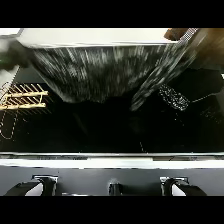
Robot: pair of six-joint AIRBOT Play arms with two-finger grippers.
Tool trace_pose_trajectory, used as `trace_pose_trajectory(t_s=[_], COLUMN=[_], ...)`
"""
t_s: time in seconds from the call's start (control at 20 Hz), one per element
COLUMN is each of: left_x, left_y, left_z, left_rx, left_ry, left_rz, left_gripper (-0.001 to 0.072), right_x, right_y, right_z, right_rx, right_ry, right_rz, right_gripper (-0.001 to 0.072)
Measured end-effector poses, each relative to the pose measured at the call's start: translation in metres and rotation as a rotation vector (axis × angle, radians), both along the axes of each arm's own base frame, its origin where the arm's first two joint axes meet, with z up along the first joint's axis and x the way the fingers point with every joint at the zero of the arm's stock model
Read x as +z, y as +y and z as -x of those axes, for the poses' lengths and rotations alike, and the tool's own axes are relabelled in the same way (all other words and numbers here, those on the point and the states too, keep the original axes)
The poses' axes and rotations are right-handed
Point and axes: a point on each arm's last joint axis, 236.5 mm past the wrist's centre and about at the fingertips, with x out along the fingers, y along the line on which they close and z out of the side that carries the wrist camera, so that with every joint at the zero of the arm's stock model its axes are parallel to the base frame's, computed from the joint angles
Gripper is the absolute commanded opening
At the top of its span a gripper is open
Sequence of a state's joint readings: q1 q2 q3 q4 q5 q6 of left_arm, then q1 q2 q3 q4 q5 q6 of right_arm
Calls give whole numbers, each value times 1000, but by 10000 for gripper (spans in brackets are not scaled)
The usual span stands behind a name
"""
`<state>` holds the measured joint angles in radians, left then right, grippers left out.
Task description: Fold the clothes and pants, and hang the long-sleeved shirts on hangers.
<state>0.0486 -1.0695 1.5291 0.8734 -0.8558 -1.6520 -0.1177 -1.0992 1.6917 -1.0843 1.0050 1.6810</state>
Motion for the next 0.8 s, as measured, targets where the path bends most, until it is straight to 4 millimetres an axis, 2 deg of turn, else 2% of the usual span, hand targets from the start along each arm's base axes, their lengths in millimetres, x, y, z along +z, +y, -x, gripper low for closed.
trace_pose_trajectory(t_s=[0.05,0.1,0.2,0.3,0.35,0.5,0.6,0.7,0.75,0.8], left_x=[45,81,139,179,193,209,203,181,167,151], left_y=[6,9,11,10,10,12,12,11,10,9], left_z=[14,31,75,123,147,200,217,214,207,199], left_rx=[17,29,49,59,68,97,104,95,86,74], left_ry=[-103,-187,-333,-446,-488,-534,-505,-412,-350,-290], left_rz=[-18,-32,-57,-76,-90,-111,-125,-123,-115,-107], left_gripper=[17,16,17,16,16,16,17,17,16,17], right_x=[42,82,145,188,203,230,235,231,228,221], right_y=[-6,-11,-17,-22,-25,-35,-44,-51,-54,-58], right_z=[12,32,80,134,159,222,239,230,218,197], right_rx=[-26,-54,-103,-157,-183,-267,-313,-338,-346,-353], right_ry=[-95,-187,-343,-463,-509,-603,-620,-597,-577,-543], right_rz=[36,72,124,167,181,201,202,189,172,151], right_gripper=[25,25,25,25,25,25,25,26,26,27])
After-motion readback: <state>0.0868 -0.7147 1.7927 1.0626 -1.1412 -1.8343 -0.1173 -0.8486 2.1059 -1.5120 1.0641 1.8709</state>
